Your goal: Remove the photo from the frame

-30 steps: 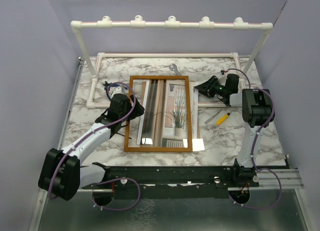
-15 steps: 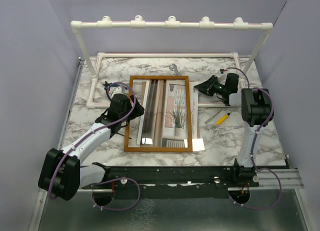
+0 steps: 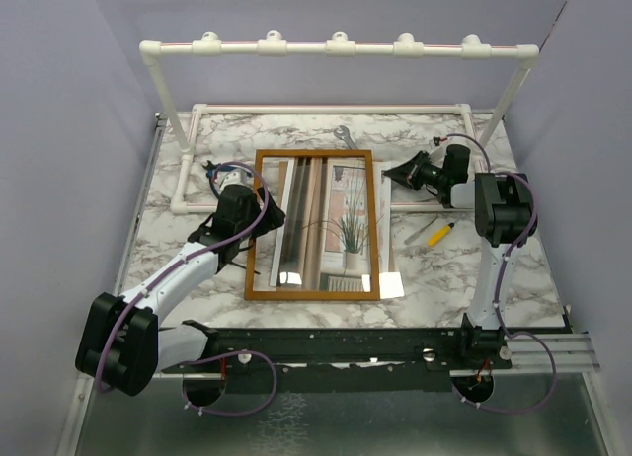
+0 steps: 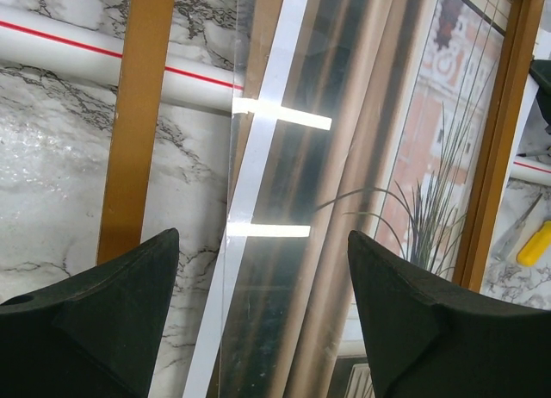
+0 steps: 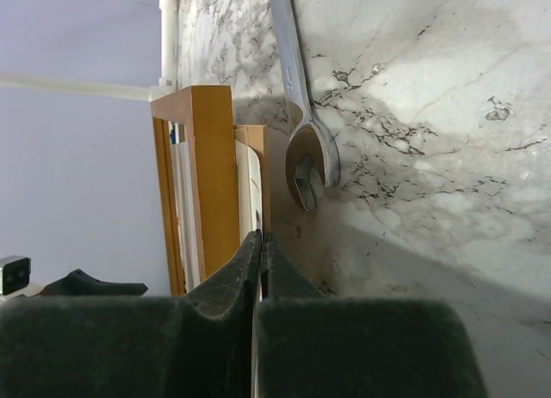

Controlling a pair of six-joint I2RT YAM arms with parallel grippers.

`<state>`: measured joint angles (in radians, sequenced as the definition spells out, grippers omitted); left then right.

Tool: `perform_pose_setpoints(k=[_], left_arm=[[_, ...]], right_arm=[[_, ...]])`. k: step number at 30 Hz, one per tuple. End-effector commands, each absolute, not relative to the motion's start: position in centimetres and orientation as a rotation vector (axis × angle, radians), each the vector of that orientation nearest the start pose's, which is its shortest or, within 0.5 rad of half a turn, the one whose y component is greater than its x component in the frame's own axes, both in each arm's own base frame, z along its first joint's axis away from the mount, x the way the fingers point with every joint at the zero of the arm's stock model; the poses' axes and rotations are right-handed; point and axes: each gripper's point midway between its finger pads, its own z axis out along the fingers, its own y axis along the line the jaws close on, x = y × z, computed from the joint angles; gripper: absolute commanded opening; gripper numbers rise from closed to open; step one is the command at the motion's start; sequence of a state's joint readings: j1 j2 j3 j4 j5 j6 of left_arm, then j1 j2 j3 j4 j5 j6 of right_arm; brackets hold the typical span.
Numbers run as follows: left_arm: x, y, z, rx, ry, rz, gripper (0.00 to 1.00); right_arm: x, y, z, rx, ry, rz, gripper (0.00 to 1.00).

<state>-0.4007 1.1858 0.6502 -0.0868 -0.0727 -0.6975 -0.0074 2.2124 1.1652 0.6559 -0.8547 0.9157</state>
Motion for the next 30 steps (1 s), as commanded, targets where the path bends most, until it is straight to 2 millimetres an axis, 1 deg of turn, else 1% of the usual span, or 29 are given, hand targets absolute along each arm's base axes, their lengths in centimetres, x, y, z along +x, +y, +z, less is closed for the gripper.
perform_pose_setpoints(k=[1, 3, 8, 14, 17, 21, 23, 24, 26, 28, 30], left_arm=[[32.2, -14.8, 12.4, -0.363, 2.185, -0.517, 0.80], [32.3, -14.7, 12.4, -0.364, 2.182, -0.514, 0.80], [32.2, -14.8, 12.5, -0.362, 2.183, -0.519, 0.80], [32.0, -15.3, 12.6, -0.351, 2.186, -0.541, 0.80], [31.8, -15.9, 12.9, -0.336, 2.182, -0.553, 0.80], [31.3, -18.0, 13.0, -0.288, 2.187, -0.576, 0.80], [31.2, -19.3, 13.0, -0.261, 2.188, -0.596, 0.80], [31.1, -19.9, 12.8, -0.250, 2.191, -0.605, 0.80], [31.0, -21.3, 12.7, -0.218, 2.196, -0.621, 0.80], [30.9, -22.8, 12.6, -0.185, 2.199, -0.631, 0.80], [30.8, -24.3, 12.4, -0.145, 2.210, -0.638, 0.80]], right_arm=[[49.6, 15.4, 7.2, 0.293, 2.049, 1.405, 0.01], [49.5, 15.3, 8.5, 0.278, 2.030, 1.382, 0.01], [48.9, 14.9, 11.1, 0.246, 2.010, 1.327, 0.01], [48.7, 14.2, 12.9, 0.255, 1.996, 1.245, 0.01], [48.7, 14.0, 13.5, 0.266, 1.985, 1.232, 0.01], [48.5, 13.9, 13.7, 0.264, 1.989, 1.217, 0.01], [48.6, 13.6, 13.6, 0.266, 2.003, 1.175, 0.01], [48.4, 14.2, 13.4, 0.242, 2.023, 1.148, 0.01], [48.4, 14.3, 13.0, 0.229, 2.055, 1.074, 0.01], [48.3, 14.1, 12.7, 0.246, 2.068, 1.040, 0.01], [48.6, 13.5, 12.3, 0.279, 2.079, 0.998, 0.01]])
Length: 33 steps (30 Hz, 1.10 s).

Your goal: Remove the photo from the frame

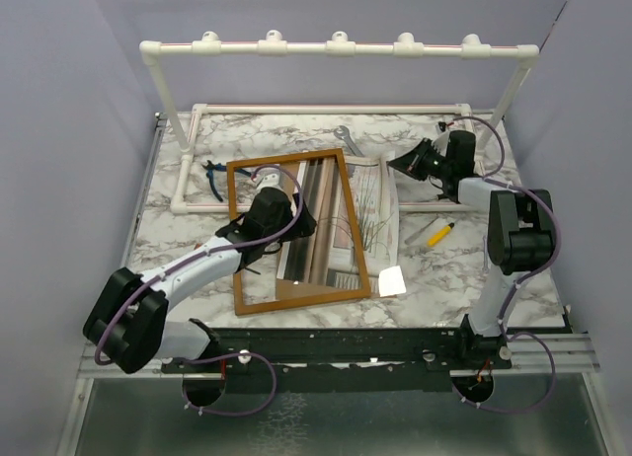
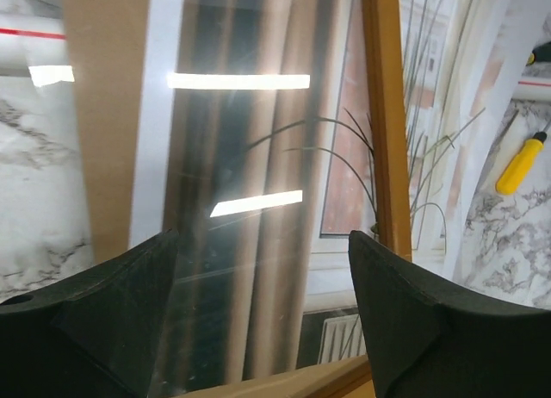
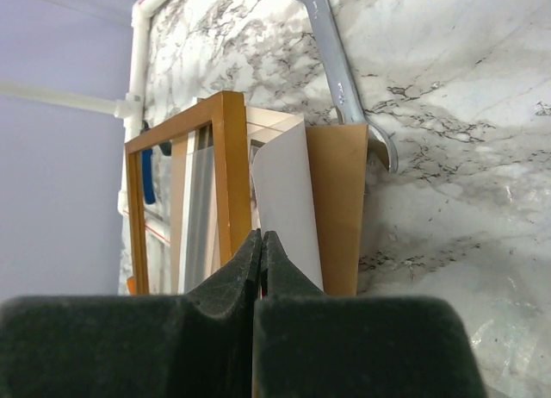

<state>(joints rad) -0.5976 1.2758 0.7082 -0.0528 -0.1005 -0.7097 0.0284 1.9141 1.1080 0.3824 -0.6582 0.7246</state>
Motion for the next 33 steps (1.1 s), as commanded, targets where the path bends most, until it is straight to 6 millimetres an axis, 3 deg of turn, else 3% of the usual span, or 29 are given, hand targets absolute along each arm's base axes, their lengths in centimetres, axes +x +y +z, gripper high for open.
perform_pose_setpoints(k=[1, 5, 8, 14, 22, 23, 25, 26, 29, 33], left_arm=[[30.8, -25.0, 12.4, -0.127, 2.213, -0.639, 0.80], [31.1, -28.0, 12.5, -0.058, 2.205, -0.653, 0.81], [31.6, -28.9, 12.4, -0.043, 2.204, -0.628, 0.81], [32.3, -27.2, 13.3, -0.087, 2.157, -0.539, 0.81], [32.0, -25.5, 12.7, -0.094, 2.186, -0.471, 0.81], [31.8, -25.1, 12.7, -0.097, 2.187, -0.461, 0.81], [31.7, -24.3, 12.8, -0.104, 2.184, -0.444, 0.81], [31.6, -23.9, 12.9, -0.106, 2.183, -0.434, 0.81], [31.5, -22.2, 13.2, -0.131, 2.178, -0.404, 0.82], [31.5, -19.4, 14.2, -0.192, 2.156, -0.369, 0.82]], right_arm=[[48.8, 13.2, 12.1, 0.286, 2.088, 0.972, 0.01], [49.1, 12.6, 11.6, 0.310, 2.110, 0.918, 0.01], [49.3, 11.1, 10.9, 0.369, 2.125, 0.869, 0.01], [49.8, 6.8, 10.9, 0.450, 2.104, 0.830, 0.01], [50.8, 5.1, 10.9, 0.477, 2.117, 0.766, 0.03], [50.8, 4.8, 10.9, 0.484, 2.127, 0.743, 0.10], [50.7, 4.4, 11.1, 0.486, 2.141, 0.710, 0.37], [50.5, 4.3, 11.3, 0.486, 2.139, 0.698, 0.46], [49.6, 4.0, 11.6, 0.514, 2.131, 0.682, 0.60], [47.5, 4.1, 10.8, 0.562, 2.159, 0.677, 0.72]])
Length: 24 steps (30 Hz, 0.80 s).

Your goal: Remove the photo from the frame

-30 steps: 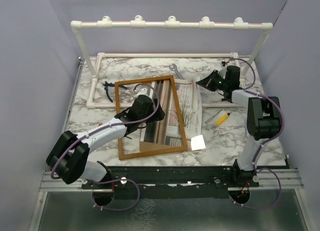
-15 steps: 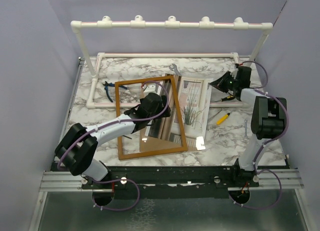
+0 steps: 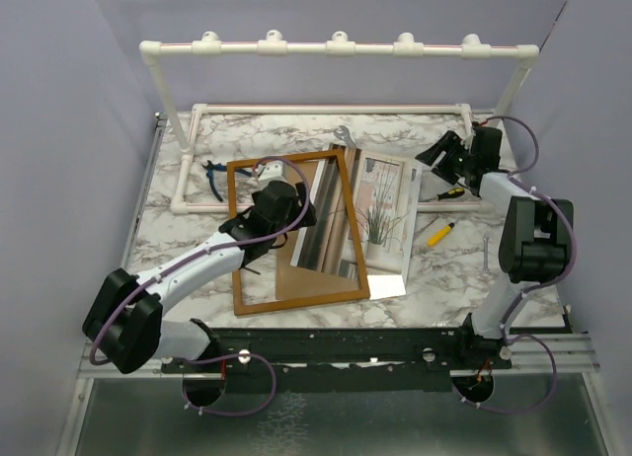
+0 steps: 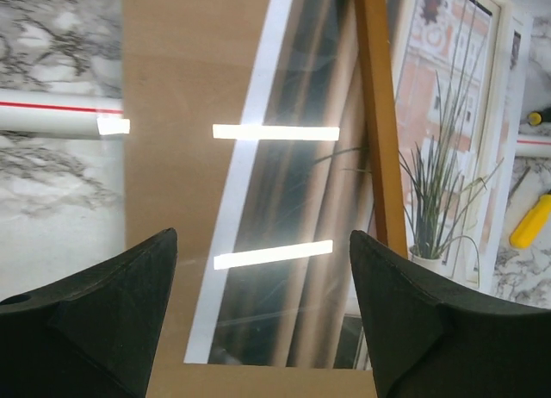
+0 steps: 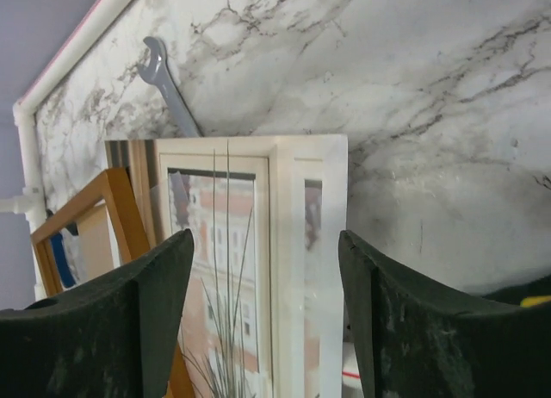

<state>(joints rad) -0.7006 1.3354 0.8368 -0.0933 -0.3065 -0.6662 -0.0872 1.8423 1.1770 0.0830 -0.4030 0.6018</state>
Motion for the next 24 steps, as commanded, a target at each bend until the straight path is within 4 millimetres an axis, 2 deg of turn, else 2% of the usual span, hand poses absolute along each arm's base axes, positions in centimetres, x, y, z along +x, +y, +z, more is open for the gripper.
perform_pose_setpoints(k=[1, 5, 8, 12, 15, 19, 20, 22, 24], left_arm=[[31.4, -18.6, 14.4, -0.208, 2.148, -0.357, 0.82], [31.2, -15.4, 14.5, -0.281, 2.128, -0.299, 0.82], [31.2, -12.6, 13.6, -0.357, 2.133, -0.249, 0.82], [31.5, -9.6, 12.7, -0.453, 2.126, -0.202, 0.86], [31.9, -8.4, 12.6, -0.502, 2.106, -0.156, 0.93], [32.2, -7.1, 12.0, -0.557, 2.090, -0.099, 0.98], [32.2, -6.8, 11.9, -0.571, 2.086, -0.090, 0.99], [32.2, -6.4, 11.6, -0.586, 2.077, -0.084, 0.99], [32.2, -6.1, 11.5, -0.601, 2.070, -0.083, 0.99]], right_arm=[[46.9, 4.0, 10.6, 0.572, 2.162, 0.671, 0.75], [44.3, 4.4, 10.7, 0.569, 2.129, 0.684, 0.80], [42.3, 5.2, 10.5, 0.567, 2.108, 0.739, 0.81], [40.7, 6.0, 10.9, 0.541, 2.027, 0.803, 0.82], [39.9, 6.9, 11.5, 0.475, 1.948, 0.870, 0.86], [39.2, 7.2, 10.0, 0.463, 2.073, 0.860, 0.87], [39.0, 7.3, 9.8, 0.467, 2.075, 0.870, 0.88], [38.7, 7.5, 9.6, 0.447, 2.064, 0.882, 0.98], [38.5, 7.5, 9.1, 0.459, 2.066, 0.886, 0.98]])
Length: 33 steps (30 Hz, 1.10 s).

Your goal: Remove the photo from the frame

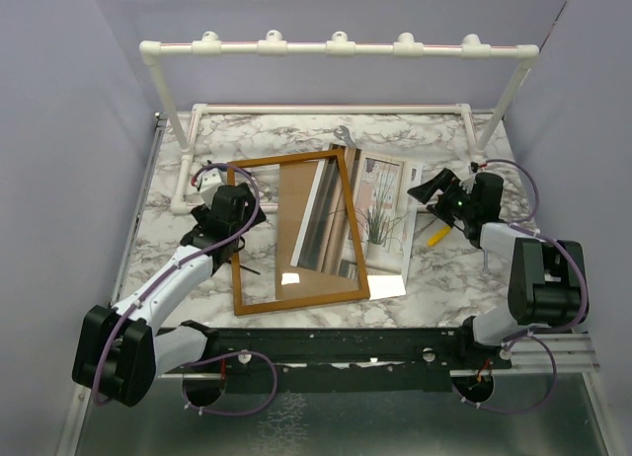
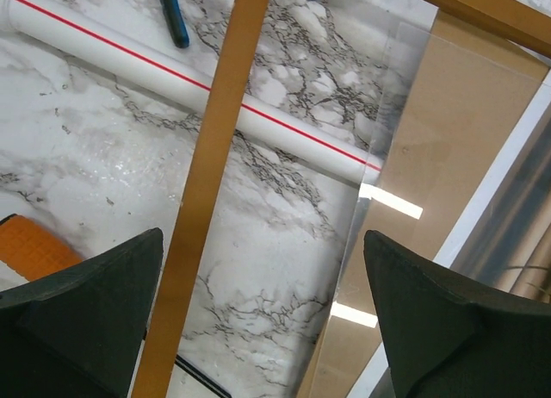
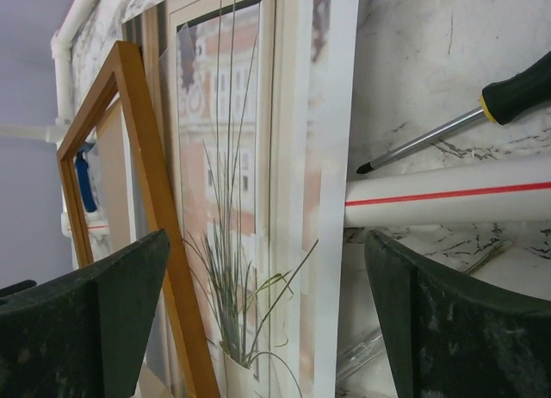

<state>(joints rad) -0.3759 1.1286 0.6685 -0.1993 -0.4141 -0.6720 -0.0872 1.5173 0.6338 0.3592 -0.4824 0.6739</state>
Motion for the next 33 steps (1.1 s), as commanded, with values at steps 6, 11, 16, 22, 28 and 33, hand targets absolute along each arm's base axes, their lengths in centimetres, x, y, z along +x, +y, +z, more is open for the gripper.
perform_pose_setpoints(k=[6, 11, 16, 22, 28, 33], left_arm=[[32.2, -6.1, 10.3, -0.608, 2.090, -0.100, 0.99], [32.2, -6.4, 10.2, -0.599, 2.077, -0.141, 0.99], [32.0, -6.2, 10.2, -0.600, 2.076, -0.136, 0.99], [32.1, -6.5, 10.3, -0.600, 2.078, -0.159, 0.99], [32.0, -6.5, 10.7, -0.596, 2.070, -0.170, 0.99], [32.1, -6.8, 10.5, -0.590, 2.081, -0.186, 0.99]], right_arm=[[38.3, 8.1, 7.3, 0.470, 2.094, 0.938, 0.91], [38.2, 8.8, 6.3, 0.475, 2.110, 1.004, 0.86], [38.2, 9.2, 5.8, 0.476, 2.120, 1.033, 0.83], [38.2, 10.3, 5.3, 0.468, 2.137, 1.142, 0.79], [38.1, 11.2, 5.8, 0.442, 2.115, 1.240, 0.69], [37.9, 11.8, 6.2, 0.412, 2.102, 1.311, 0.51]])
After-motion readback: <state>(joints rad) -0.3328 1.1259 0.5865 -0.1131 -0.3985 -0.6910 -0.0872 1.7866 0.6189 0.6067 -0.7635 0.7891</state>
